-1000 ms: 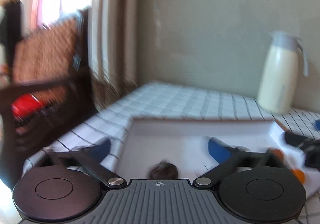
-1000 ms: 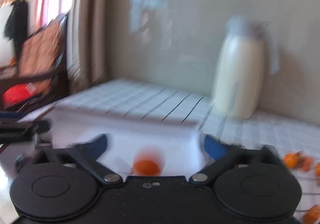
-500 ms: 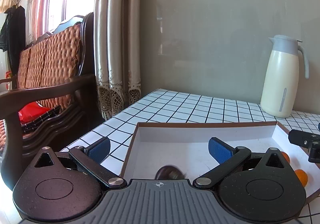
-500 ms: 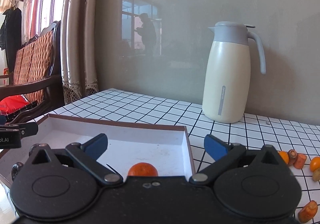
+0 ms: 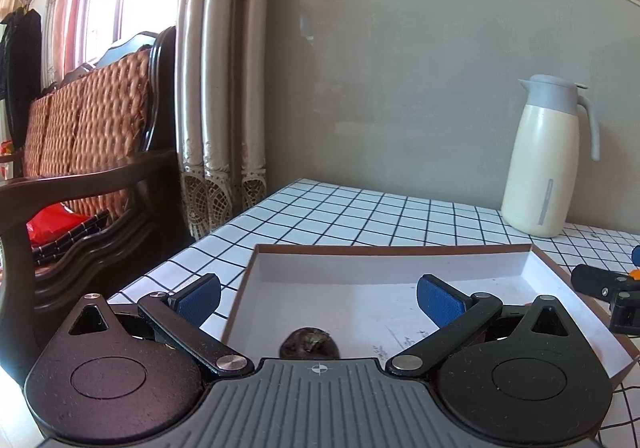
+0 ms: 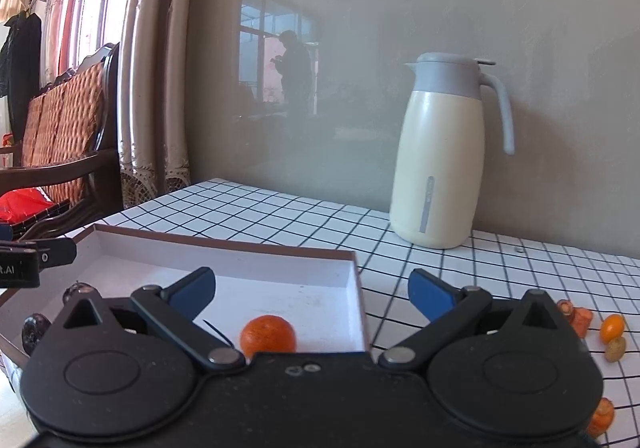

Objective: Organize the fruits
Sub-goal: 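Move both tools back toward the remaining fruits on the table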

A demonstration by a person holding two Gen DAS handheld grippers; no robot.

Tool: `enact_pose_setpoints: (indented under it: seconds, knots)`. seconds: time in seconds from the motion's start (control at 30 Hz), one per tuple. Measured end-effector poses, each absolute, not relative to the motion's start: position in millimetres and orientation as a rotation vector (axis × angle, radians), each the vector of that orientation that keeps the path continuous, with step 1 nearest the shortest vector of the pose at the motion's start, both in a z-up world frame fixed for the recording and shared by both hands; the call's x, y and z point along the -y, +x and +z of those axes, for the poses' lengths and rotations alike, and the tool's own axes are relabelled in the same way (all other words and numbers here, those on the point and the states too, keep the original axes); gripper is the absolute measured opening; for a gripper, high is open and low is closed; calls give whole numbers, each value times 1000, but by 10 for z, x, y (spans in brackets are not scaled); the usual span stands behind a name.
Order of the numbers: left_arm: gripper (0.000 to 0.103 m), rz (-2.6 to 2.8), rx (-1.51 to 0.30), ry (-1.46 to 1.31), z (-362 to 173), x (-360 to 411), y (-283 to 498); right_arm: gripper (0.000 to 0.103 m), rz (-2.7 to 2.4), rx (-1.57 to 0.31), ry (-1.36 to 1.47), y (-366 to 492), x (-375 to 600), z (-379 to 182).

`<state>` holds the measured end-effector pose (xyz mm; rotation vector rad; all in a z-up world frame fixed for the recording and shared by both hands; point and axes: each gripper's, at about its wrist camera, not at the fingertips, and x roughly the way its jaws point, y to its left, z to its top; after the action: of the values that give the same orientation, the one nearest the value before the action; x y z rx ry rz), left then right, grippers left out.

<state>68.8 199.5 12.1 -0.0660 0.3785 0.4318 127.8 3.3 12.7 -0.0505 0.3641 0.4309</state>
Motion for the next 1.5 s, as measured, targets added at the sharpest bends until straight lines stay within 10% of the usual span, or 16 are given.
enact_pose_setpoints:
  seconds: [1.5]
  knots:
    - [103, 112, -399, 26, 120, -246, 1185, 97, 139, -449, -93, 1203, 1767, -124]
